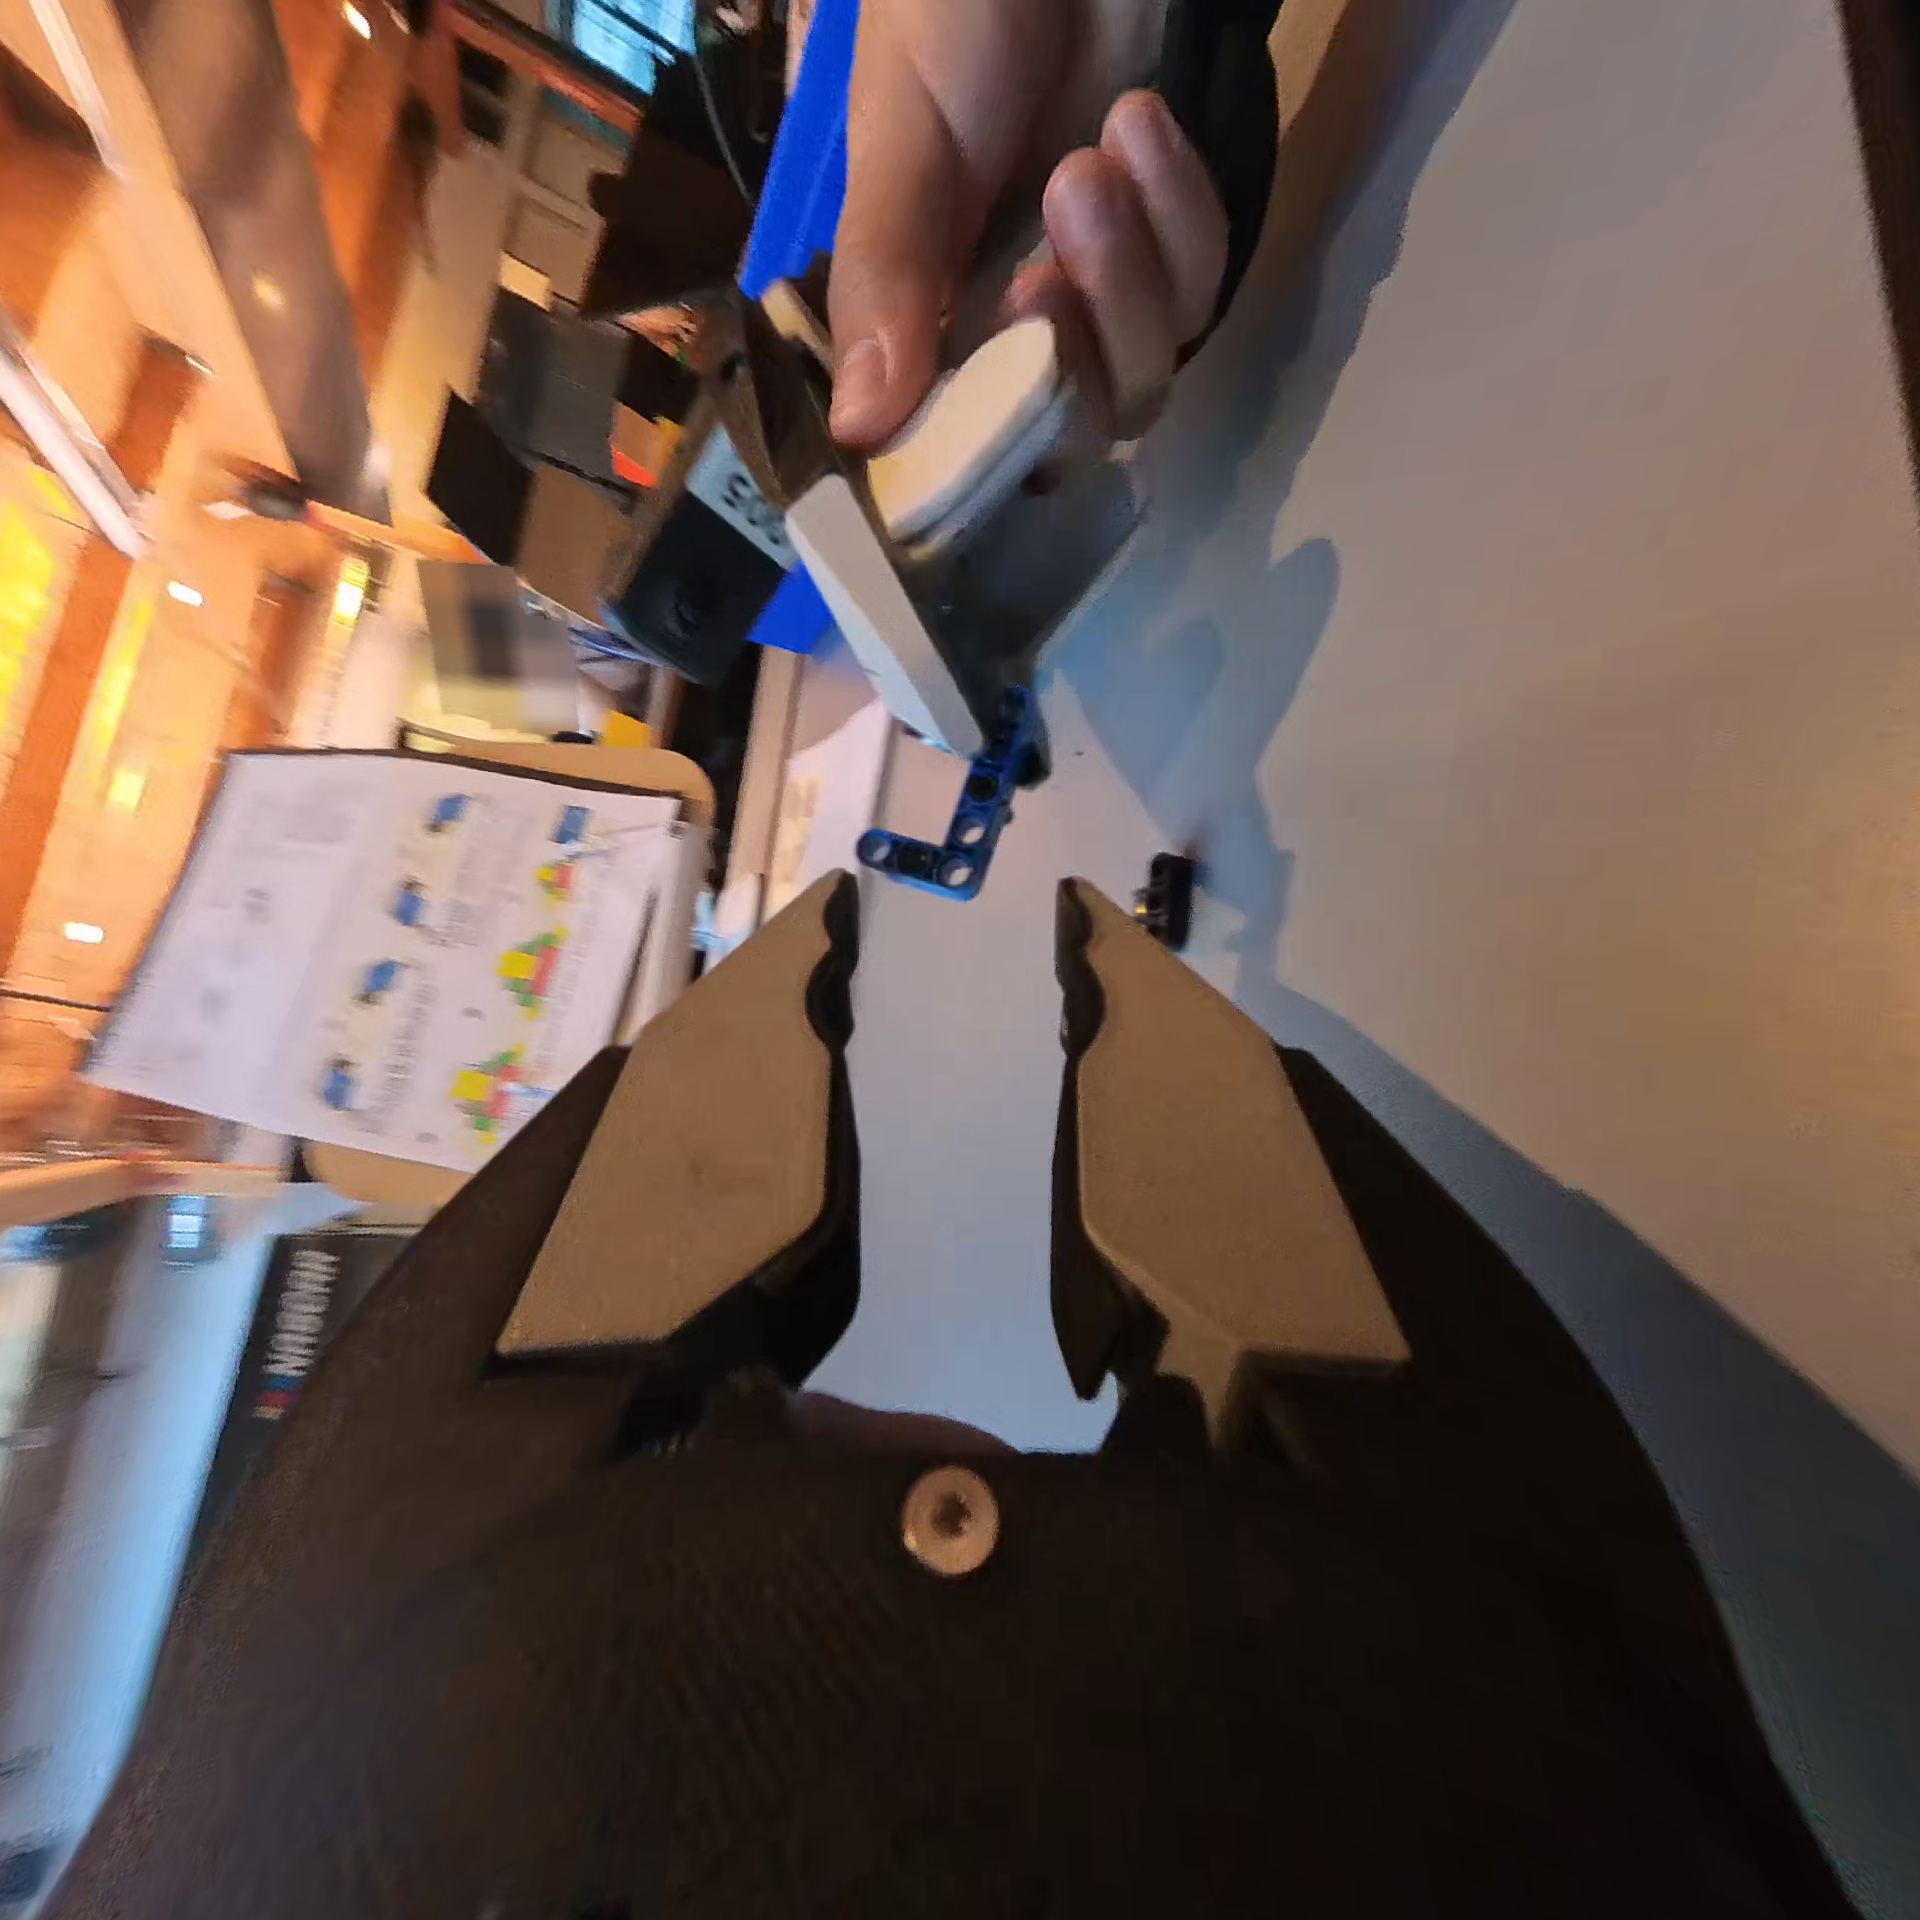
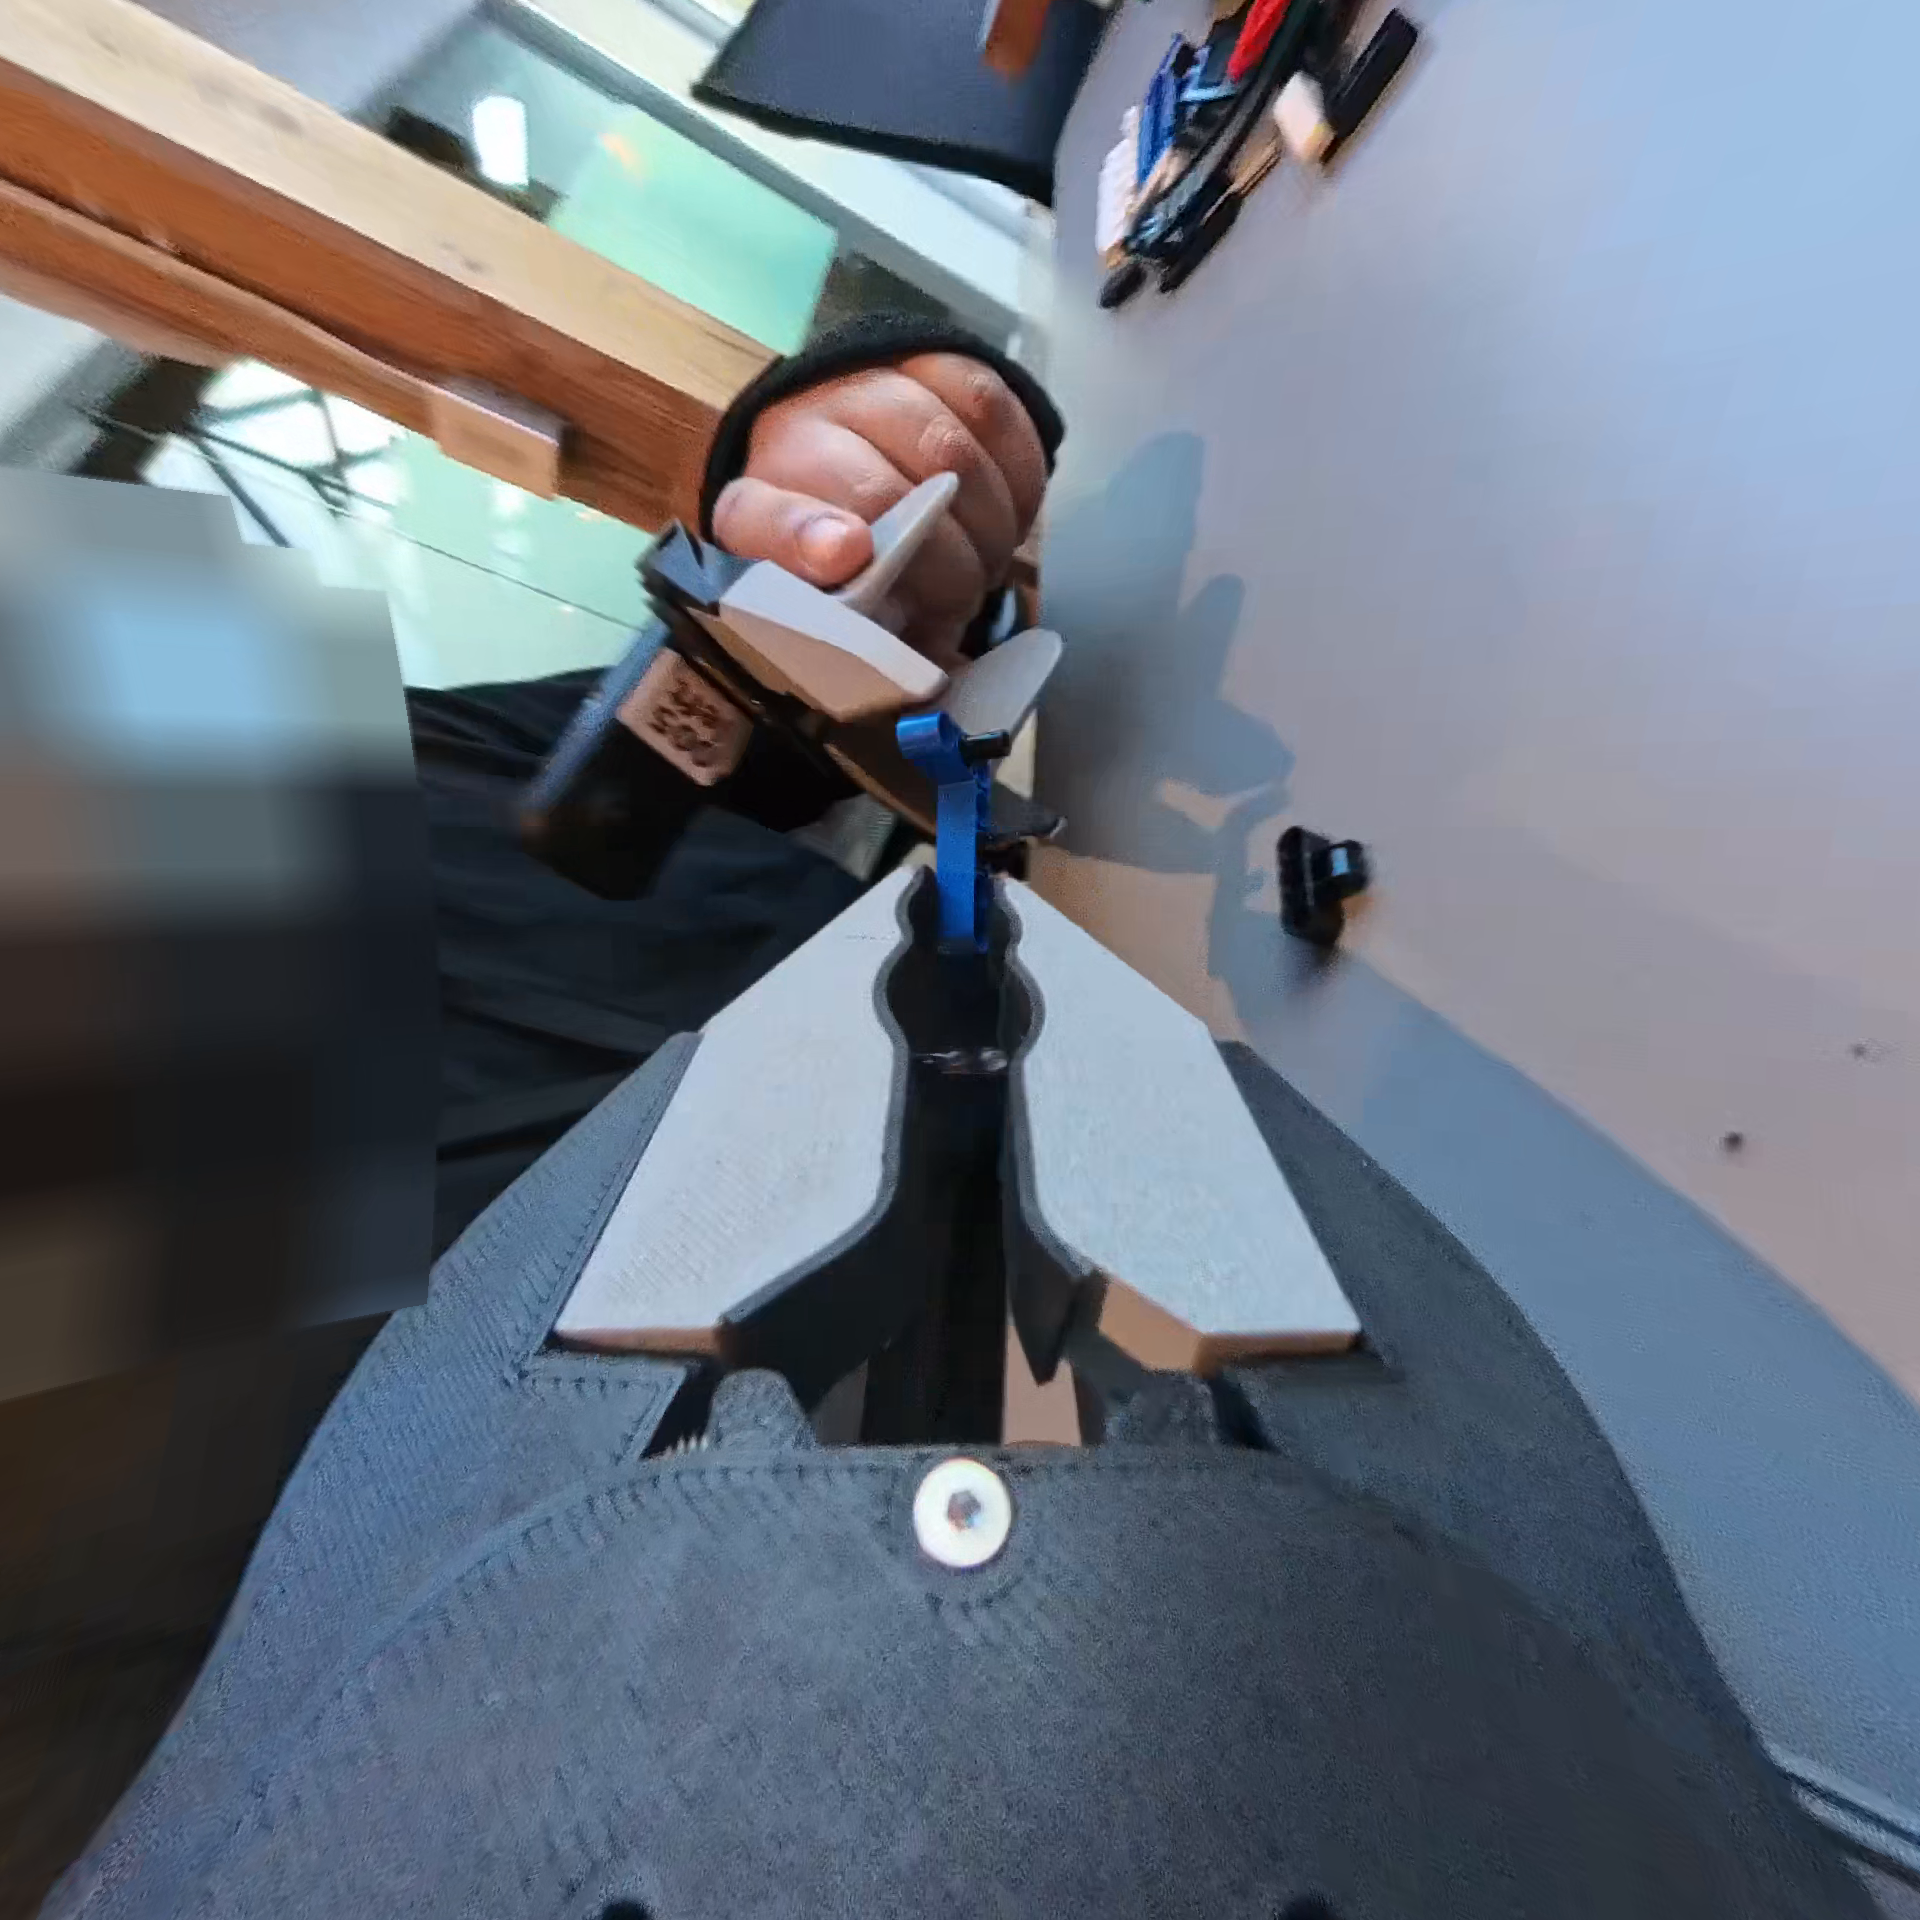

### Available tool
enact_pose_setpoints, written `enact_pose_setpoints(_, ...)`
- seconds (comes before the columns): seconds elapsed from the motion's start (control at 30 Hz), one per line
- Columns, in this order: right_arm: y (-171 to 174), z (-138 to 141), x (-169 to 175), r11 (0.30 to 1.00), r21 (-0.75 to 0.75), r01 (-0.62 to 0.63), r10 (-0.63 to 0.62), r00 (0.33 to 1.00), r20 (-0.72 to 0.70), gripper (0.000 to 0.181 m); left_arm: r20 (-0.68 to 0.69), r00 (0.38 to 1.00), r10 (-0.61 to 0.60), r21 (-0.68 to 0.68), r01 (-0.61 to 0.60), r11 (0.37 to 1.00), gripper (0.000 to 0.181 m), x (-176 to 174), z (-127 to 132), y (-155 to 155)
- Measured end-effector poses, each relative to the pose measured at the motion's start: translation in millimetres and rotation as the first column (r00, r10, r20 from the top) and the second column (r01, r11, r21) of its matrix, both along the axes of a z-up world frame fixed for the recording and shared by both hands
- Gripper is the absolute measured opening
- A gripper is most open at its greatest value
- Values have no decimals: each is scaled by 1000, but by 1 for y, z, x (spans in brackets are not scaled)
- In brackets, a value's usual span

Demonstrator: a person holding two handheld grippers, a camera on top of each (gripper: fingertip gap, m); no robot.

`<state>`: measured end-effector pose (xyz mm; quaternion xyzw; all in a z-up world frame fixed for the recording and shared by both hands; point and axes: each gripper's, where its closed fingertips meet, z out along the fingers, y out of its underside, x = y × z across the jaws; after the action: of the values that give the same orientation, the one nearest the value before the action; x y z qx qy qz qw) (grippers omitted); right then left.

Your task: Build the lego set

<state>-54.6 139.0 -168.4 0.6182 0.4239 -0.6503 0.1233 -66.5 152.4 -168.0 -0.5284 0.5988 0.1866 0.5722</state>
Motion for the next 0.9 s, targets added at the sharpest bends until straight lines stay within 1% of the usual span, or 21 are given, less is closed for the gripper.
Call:
enact_pose_setpoints(0.07, -1, 3, 0, 996, -80, -26, 27, 1000, 16, 6, -55, 998, -13, 92, 18, 996, 36, 0, 5, 2)
enact_pose_setpoints(0.13, -2, 9, -1, 987, -155, -49, 52, 999, 16, 6, -102, 994, -42, 176, 60, 983, 31, 5, 12, 2)
enact_pose_setpoints(0.17, -3, 11, -2, 981, -182, -62, 66, 998, 14, 6, -129, 990, -55, 191, 79, 979, 29, 7, 12, 2)
enact_pose_setpoints(0.23, -5, 10, -4, 975, -206, -77, 84, 996, 28, 6, -173, 983, -64, 183, 96, 978, 15, 8, 9, 4)
enact_pose_setpoints(0.3, -2, 8, -6, 976, -208, -64, 75, 996, 42, 6, -188, 980, -67, 116, 89, 989, 8, 6, 2, 8)
enact_pose_setpoints(0.33, 2, 6, -8, 983, -180, -40, 51, 997, 55, 6, -183, 981, -58, 68, 72, 995, 8, 4, -3, 11)
enact_pose_setpoints(0.37, 7, 2, -9, 993, -121, -7, 15, 998, 68, 6, -169, 985, -45, 11, 47, 999, 8, 2, -7, 14)
enact_pose_setpoints(0.4, 12, -2, -9, 999, -38, 28, -25, 996, 80, 6, -157, 987, -35, -81, 23, 996, 8, 0, -15, 16)
enact_pose_setpoints(0.47, 19, -8, -5, 986, 147, 75, -89, 991, 95, 14, -132, 991, -14, -246, -19, 969, 8, -3, -26, 19)
enact_pose_setpoints(0.5, 21, -10, -3, 962, 254, 95, -121, 989, 86, 17, -130, 991, 0, -292, -38, 956, 8, -5, -28, 21)
enact_pose_setpoints(0.53, 25, -14, -2, 918, 381, 112, -149, 987, 67, 19, -130, 992, 2, -334, -46, 941, 8, -4, -29, 22)
enact_pose_setpoints(0.6, 31, -23, 0, 781, 613, 122, -180, 983, 34, 22, -164, 986, 16, -451, -90, 888, 8, -5, -38, 21)
enact_pose_setpoints(0.63, 33, -28, 0, 704, 701, 114, -181, 983, 22, 25, -189, 982, 21, -482, -112, 869, 8, -6, -43, 20)
enact_pose_setpoints(0.67, 34, -32, 0, 630, 770, 102, -173, 985, 11, 28, -216, 976, 29, -495, -135, 858, 8, -6, -46, 21)
enact_pose_setpoints(0.7, 36, -37, 0, 558, 825, 87, -166, 986, 8, 26, -239, 970, 43, -488, -158, 859, 8, -7, -48, 23)
enact_pose_setpoints(0.73, 38, -42, 1, 500, 863, 69, -155, 988, 11, 24, -252, 966, 52, -476, -170, 863, 8, -7, -48, 25)
enact_pose_setpoints(0.77, 37, -46, 1, 464, 885, 53, -139, 990, 14, 16, -254, 965, 60, -472, -178, 863, 8, -6, -49, 26)
enact_pose_setpoints(0.8, 37, -49, 0, 441, 896, 48, -126, 992, 9, 3, -241, 968, 73, -468, -182, 865, 8, -6, -48, 27)
enact_pose_setpoints(0.83, 36, -50, -1, 431, 901, 55, -116, 993, -5, 0, -226, 971, 83, -469, -183, 864, 8, -5, -48, 28)
enact_pose_setpoints(0.9, 35, -51, -5, 445, 891, 89, -112, 993, -43, 0, -214, 971, 104, -462, -194, 865, 8, -8, -50, 30)
